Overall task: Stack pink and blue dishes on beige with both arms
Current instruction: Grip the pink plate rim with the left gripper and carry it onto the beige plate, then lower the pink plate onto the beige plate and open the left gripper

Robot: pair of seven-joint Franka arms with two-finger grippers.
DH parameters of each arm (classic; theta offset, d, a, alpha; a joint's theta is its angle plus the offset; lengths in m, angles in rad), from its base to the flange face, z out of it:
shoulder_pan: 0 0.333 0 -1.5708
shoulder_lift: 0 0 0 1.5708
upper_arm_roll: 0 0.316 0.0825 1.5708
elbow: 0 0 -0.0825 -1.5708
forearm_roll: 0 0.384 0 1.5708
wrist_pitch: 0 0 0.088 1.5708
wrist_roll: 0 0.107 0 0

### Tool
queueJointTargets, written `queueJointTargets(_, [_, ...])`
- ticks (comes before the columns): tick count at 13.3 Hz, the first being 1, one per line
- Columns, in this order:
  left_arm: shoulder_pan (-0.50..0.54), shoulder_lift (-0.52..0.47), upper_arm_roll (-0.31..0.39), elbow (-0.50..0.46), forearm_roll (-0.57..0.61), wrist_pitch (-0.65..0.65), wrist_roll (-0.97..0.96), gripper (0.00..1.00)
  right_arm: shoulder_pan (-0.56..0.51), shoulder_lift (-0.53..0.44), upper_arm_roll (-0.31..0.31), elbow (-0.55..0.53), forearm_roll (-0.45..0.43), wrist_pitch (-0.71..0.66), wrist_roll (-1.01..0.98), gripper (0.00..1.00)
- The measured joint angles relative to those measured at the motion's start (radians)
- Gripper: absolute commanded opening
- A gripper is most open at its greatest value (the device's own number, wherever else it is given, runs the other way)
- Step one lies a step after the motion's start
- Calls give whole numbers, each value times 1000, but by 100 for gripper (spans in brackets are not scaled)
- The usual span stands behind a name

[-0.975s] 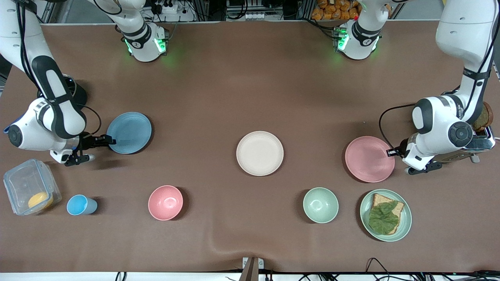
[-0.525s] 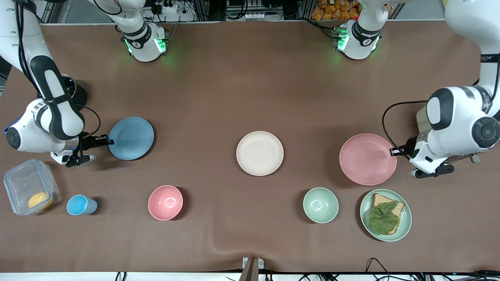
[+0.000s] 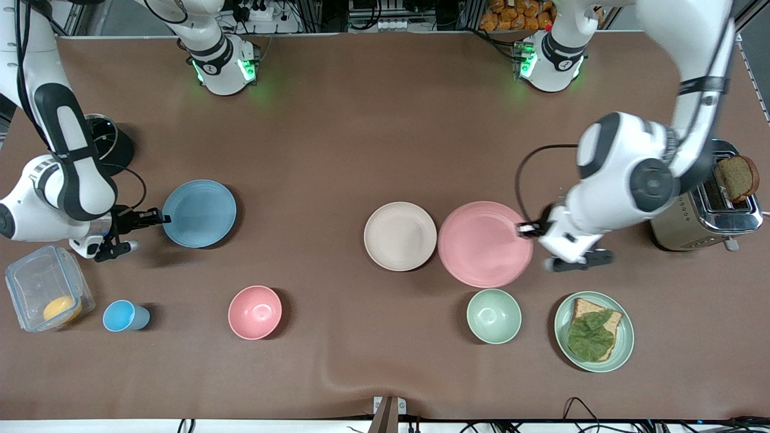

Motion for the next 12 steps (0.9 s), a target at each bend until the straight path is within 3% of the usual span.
queueJointTargets(3, [-73, 34, -2, -1, -135, 101, -3, 0, 0, 0, -1, 28, 0, -34, 0, 0])
queueJointTargets(7, [-176, 108, -1, -37, -140, 209, -38, 0, 0, 0, -2, 53, 0, -54, 0, 0])
queueJointTargets(12, [-213, 145, -1, -154, -140, 356, -39, 0, 0, 0, -1, 60, 0, -56, 0, 0])
